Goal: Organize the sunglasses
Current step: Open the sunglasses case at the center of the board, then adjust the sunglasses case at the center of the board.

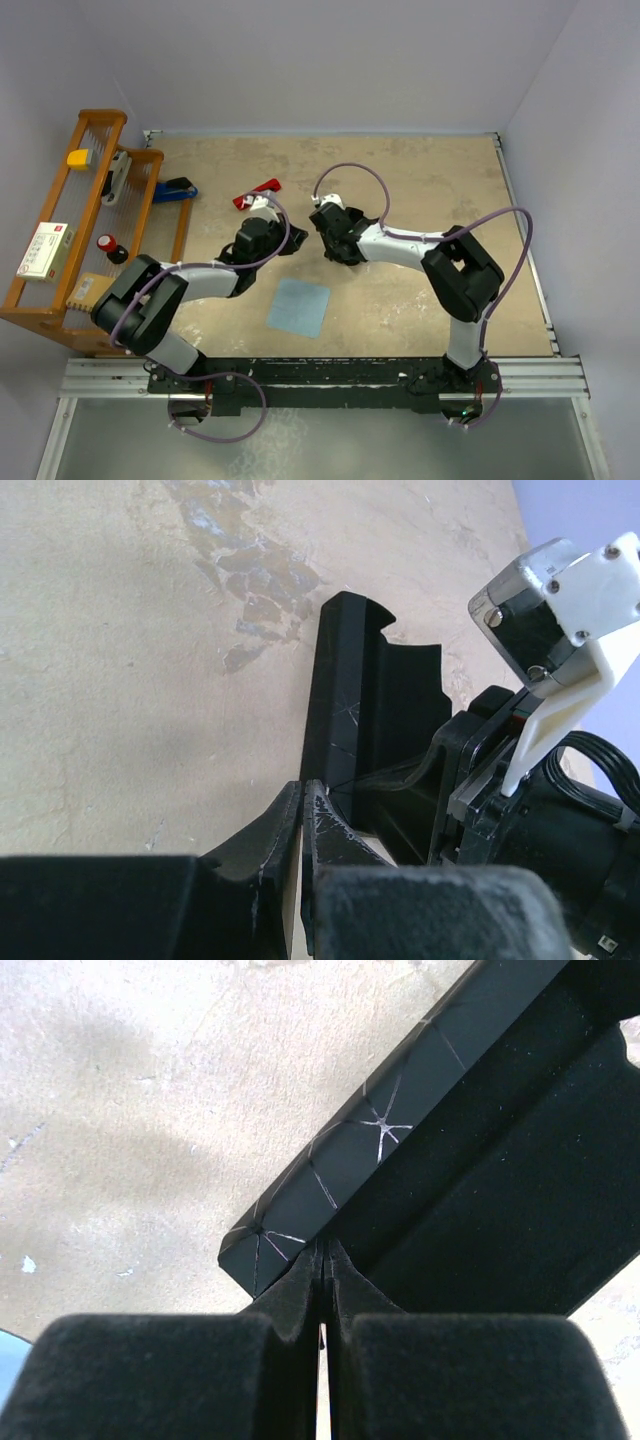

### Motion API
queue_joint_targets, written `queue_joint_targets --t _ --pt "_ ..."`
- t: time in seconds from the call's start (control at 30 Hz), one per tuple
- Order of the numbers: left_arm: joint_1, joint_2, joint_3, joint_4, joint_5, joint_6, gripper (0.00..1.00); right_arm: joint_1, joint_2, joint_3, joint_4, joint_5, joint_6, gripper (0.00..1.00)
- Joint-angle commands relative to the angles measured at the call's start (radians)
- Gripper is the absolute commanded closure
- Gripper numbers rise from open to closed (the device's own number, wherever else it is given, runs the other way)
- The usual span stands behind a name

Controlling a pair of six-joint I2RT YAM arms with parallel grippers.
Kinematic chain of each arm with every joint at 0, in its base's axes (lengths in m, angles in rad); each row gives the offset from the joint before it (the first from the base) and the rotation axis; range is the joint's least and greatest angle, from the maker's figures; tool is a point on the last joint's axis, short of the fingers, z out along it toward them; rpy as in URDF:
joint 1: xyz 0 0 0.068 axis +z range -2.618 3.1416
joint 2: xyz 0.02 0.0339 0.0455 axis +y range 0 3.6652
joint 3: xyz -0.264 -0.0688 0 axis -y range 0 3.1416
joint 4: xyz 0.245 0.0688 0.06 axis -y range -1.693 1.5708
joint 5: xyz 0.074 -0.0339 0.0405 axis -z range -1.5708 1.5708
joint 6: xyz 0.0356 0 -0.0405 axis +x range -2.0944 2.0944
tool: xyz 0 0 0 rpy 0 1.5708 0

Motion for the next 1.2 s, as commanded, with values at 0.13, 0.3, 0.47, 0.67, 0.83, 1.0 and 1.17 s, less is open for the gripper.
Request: queue_joint_targets --t 0.13,0.3,0.47,0.67,0.83,1.0,1.17 --pt "0.008 -0.091 -0.03 -0.037 -0.067 0.039 1.0 0.007 0.024 0.079 -0.01 -0.01 0.024 1.0" --pt "0.015 -0.118 -0.051 -0.049 -0.082 0.04 1.0 0.008 0.049 0.117 -0.01 -0.023 0.022 1.0" --pt "0.022 -0.144 -0.068 -0.067 -0.091 0.045 1.0 0.009 0.078 0.156 -0.015 -0.023 0.022 1.0" --pt "0.027 -0.165 -0.082 -0.079 -0.094 0.048 1.0 0.009 0.114 0.222 -0.015 -0.035 0.026 1.0" --pt "0.029 -0.181 -0.098 -0.084 -0.095 0.048 1.0 0.01 0.165 0.293 -0.028 -0.04 0.023 1.0" --pt "0.032 -0.204 -0.114 -0.096 -0.1 0.048 1.0 0.01 0.213 0.341 -0.028 -0.036 0.019 1.0" --pt "0.032 -0.233 -0.127 -0.115 -0.103 0.049 1.0 0.01 0.272 0.425 -0.061 -0.054 0.011 1.0"
